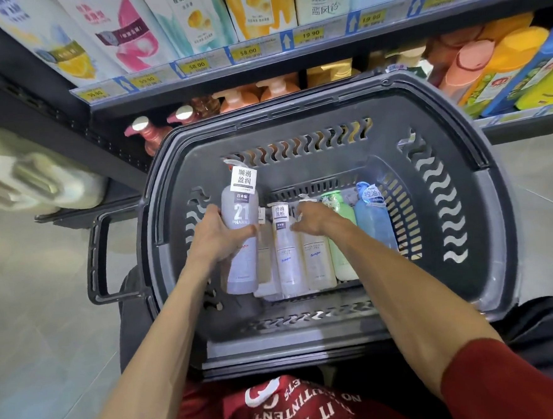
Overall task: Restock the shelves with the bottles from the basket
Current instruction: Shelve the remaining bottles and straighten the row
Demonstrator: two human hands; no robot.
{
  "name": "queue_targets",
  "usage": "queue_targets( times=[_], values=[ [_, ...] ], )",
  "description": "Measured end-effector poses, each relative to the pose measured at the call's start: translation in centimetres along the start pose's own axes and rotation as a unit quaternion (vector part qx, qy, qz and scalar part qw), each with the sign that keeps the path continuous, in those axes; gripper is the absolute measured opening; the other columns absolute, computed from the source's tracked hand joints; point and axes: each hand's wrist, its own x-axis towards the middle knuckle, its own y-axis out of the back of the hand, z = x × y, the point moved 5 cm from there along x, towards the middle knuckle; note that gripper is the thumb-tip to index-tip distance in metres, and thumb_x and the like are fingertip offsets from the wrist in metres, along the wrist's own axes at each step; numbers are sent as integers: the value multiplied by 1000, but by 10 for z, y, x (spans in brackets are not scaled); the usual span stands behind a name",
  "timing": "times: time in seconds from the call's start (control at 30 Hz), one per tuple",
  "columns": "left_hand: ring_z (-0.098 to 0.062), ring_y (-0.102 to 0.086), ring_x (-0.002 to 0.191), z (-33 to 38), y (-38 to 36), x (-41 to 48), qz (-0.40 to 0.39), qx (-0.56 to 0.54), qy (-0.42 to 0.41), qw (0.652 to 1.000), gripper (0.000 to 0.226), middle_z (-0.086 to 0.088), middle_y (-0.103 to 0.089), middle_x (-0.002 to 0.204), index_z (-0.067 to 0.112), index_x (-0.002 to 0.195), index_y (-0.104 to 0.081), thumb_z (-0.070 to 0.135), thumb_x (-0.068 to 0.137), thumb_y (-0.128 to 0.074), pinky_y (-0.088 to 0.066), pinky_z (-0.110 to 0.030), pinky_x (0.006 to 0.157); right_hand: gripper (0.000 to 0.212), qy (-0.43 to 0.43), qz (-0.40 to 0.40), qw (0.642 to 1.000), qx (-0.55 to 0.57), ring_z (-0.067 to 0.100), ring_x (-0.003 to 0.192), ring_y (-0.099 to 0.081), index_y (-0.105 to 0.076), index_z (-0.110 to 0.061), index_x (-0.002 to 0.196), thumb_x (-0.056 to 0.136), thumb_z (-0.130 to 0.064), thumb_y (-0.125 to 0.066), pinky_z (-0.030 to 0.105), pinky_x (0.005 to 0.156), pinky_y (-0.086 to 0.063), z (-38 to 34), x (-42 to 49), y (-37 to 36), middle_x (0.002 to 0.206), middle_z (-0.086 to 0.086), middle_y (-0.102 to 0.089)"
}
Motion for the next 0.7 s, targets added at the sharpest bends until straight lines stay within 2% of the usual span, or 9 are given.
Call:
queue_targets(
  times=[0.07, 0.13, 0.27, 0.37, 0.47, 0.53, 0.63, 0.7],
  values=[
    [-16, -64, 76, -2, 5, -4, 9, -3, -3, 1000, 60, -1, -64, 96, 17, 108, -49, 42, 71, -89, -48, -30, 54, 41, 8, -5, 1000, 12, 32, 116, -59, -60, -6, 124, 94, -33, -65, 34, 90, -46, -6, 10, -5, 125, 13, -63],
    [-14, -64, 72, -5, 7, -7, 18, -15, -7, 1000, 57, 0, -65, 95, 19, 106, -50, 41, 70, -90, -46, -27, 51, 47, 6, 1, 999, 33, 31, 118, -57, -58, -6, 128, 93, -36, -66, 34, 91, -45, -6, 19, -10, 129, 13, -60],
    [-18, -67, 78, -8, 7, -11, 26, -25, 1, 999, 60, 0, -67, 98, 19, 108, -51, 39, 69, -91, -55, -35, 62, 57, 15, 14, 997, 69, 30, 124, -54, -55, -6, 133, 90, -40, -69, 36, 101, -45, -4, 32, -24, 137, 13, -57],
    [-13, -69, 83, -10, 8, -13, 35, -39, 7, 999, 62, 4, -69, 100, 22, 113, -52, 38, 69, -92, -51, -28, 60, 59, 33, 19, 997, 68, 30, 123, -54, -53, -8, 134, 89, -43, -69, 39, 102, -46, -5, 37, -30, 136, 12, -57],
    [-14, -69, 83, -12, 9, -12, 42, -48, 10, 998, 63, 2, -70, 101, 22, 116, -53, 38, 70, -92, -51, -27, 60, 58, 59, 42, 996, 56, 30, 122, -55, -54, -11, 134, 87, -42, -70, 42, 101, -47, -14, 41, -29, 134, 10, -58],
    [-15, -70, 83, -12, 11, -12, 46, -48, 10, 998, 65, 0, -70, 101, 19, 119, -54, 38, 69, -92, -52, -26, 61, 54, 66, 43, 995, 57, 30, 122, -54, -55, -12, 132, 88, -40, -70, 42, 100, -47, -21, 46, -31, 131, 10, -60],
    [-17, -71, 89, -12, 12, -12, 45, -57, 18, 997, 65, -3, -71, 106, 16, 122, -55, 34, 71, -92, -58, -33, 68, 36, 53, 31, 997, 41, 30, 118, -54, -60, -12, 118, 93, -37, -64, 37, 92, -45, -26, 54, -41, 120, 10, -62],
    [-19, -72, 94, -12, 12, -12, 42, -67, 19, 997, 64, -4, -72, 109, 15, 123, -55, 31, 73, -92, -61, -38, 78, 30, 38, 22, 999, 21, 31, 126, -47, -63, -12, 113, 94, -35, -60, 39, 94, -40, -25, 59, -52, 123, 9, -61]
  ],
)
